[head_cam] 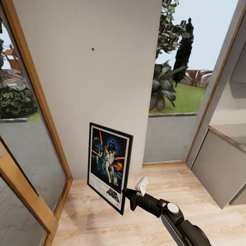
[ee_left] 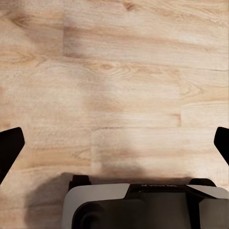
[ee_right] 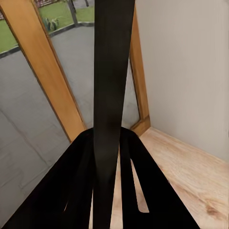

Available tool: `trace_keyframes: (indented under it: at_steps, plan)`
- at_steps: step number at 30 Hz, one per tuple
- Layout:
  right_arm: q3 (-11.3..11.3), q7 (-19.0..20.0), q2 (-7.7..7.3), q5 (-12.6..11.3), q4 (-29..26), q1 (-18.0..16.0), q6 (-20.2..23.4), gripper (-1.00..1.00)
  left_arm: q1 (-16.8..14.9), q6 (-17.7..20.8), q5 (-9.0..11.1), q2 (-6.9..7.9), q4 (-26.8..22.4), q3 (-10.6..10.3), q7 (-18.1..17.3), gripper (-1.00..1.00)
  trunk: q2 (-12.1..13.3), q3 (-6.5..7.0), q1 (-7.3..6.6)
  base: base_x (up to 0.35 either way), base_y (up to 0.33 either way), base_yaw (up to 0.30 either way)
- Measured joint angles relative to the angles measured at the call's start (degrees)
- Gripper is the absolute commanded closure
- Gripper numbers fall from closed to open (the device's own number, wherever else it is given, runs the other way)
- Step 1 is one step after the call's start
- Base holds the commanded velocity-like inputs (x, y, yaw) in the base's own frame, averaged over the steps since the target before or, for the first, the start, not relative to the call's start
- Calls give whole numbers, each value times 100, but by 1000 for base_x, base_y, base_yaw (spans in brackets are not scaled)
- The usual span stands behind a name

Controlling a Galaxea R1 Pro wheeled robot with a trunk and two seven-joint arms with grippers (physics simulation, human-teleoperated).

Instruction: Pick up the poster from the kitchen countertop and hang it on one of the wall nails in the kitchen.

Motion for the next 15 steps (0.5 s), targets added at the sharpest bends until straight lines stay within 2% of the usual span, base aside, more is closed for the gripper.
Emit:
trace_keyframes:
  at_steps: [11,15]
  plan:
    - [0,5,0,0,0,0,-2,100,2,0,-2,0,1,0,0,-100,0,0,-1,278,183,0]
    - [0,6,0,0,0,0,0,100,-1,-6,-3,0,2,6,0,-100,1,0,2,109,44,0]
